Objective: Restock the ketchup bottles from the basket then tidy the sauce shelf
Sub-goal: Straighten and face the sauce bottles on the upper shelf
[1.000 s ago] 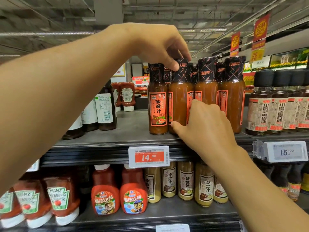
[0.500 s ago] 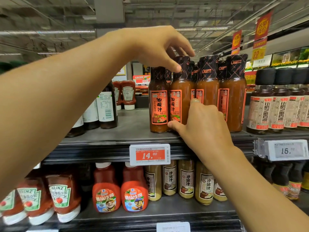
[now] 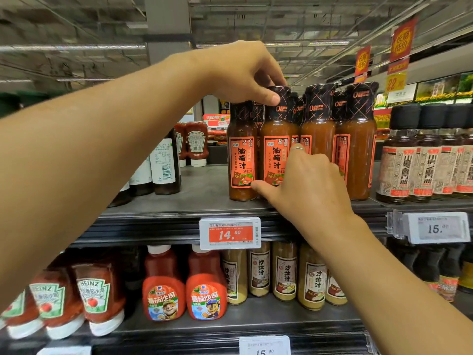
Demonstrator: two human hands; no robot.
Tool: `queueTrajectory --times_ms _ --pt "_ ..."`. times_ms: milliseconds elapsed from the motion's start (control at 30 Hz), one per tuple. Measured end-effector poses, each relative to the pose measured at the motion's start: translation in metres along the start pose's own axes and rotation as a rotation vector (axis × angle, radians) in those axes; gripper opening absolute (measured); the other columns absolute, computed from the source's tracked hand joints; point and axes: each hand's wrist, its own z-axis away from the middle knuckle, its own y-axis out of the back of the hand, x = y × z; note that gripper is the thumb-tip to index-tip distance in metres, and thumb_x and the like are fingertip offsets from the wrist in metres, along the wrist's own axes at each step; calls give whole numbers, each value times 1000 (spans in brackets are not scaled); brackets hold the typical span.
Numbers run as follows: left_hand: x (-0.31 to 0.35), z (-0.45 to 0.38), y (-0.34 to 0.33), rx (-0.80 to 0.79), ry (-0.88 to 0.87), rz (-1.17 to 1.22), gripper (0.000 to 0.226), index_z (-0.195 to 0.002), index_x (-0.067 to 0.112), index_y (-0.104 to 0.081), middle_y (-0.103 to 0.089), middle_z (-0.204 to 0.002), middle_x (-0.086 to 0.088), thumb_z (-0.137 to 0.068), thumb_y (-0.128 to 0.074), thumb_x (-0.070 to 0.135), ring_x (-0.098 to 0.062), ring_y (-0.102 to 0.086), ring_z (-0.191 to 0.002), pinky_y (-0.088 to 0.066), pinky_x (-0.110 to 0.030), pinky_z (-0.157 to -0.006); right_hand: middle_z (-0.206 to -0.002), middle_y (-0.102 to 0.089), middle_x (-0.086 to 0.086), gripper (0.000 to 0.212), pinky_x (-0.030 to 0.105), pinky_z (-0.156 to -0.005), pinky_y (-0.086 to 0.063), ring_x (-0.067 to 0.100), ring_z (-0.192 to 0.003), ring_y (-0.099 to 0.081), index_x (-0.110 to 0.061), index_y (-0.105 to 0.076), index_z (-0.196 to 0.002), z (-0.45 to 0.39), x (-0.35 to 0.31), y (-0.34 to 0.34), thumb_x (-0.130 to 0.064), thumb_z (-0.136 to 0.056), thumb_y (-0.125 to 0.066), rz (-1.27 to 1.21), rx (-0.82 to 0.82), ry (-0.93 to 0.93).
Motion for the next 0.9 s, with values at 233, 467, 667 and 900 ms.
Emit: queueTrajectory --times_ms 233,467,667,900 --pt "-12 56 -34 330 373 326 98 -150 22 -38 -57 -137 4 -71 -79 64 -13 -58 -119 -48 -33 -98 -89 -66 8 57 28 -61 -39 32 -86 -67 -10 -55 -110 2 3 -6 -54 -82 -77 -74 -2 7" --pt "-7 91 -102 119 556 801 40 -99 25 -67 -78 -85 6 -67 -92 25 -8 -75 -82 -62 -41 -82 -80 -60 6 52 18 -46 -19 32 -83 -67 -9 -56 -111 4 2 -9 -48 -84 -77 -65 21 -3" --pt "-12 93 -121 94 533 717 29 -99 30 -72 -77 -86 13 -74 -88 32 -4 -74 -85 -57 -41 -91 -94 -68 10 55 21 -47 -23 32 -87 -69 -7 -54 -120 5 -1 -13 -46 -87 -74 -77 34 -5" --pt "-9 93 -127 141 551 680 42 -110 31 -71 -76 -92 14 -73 -86 44 -5 -72 -91 -56 -41 -93 -98 -69 11 56 28 -58 -37 33 -91 -69 -6 -52 -127 6 -4 -13 -44 -90 -72 -45 18 -23"
